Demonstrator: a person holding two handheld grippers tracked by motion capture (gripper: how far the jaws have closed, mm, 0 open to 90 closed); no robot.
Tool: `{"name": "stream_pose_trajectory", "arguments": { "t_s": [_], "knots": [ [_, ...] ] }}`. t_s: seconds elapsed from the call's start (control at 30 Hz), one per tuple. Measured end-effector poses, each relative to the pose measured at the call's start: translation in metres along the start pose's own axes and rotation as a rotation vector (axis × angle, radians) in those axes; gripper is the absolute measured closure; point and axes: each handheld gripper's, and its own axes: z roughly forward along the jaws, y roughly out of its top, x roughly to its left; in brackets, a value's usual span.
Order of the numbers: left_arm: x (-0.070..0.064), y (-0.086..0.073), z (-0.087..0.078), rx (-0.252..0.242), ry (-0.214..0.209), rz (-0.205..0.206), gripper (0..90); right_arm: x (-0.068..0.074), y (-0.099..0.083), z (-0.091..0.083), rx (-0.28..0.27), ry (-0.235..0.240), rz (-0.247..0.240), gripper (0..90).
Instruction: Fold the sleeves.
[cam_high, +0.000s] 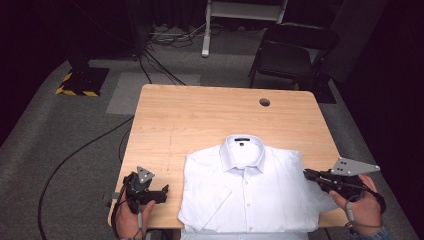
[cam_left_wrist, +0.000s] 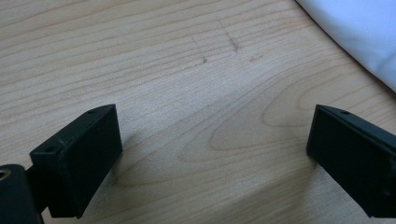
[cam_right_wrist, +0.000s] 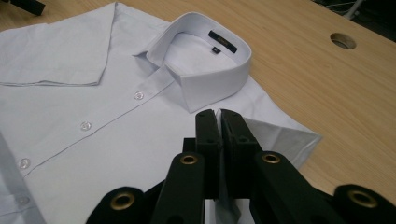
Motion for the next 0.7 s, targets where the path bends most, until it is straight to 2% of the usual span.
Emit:
{"name": "stream_pose_trajectory", "arguments": {
  "t_s": [0.3,0.7],
  "knots": [
    [0.0,0.0,0.0,0.0,0.0,-0.001,3.4,0.003,0.0,0.02,0.019,0.028,0.014,85.5],
    [0.0,0.0,0.0,0.001,-0.001,0.0,3.2,0.013,0.005,0.036,0.043,0.061,0.001,84.7]
  ]
}}
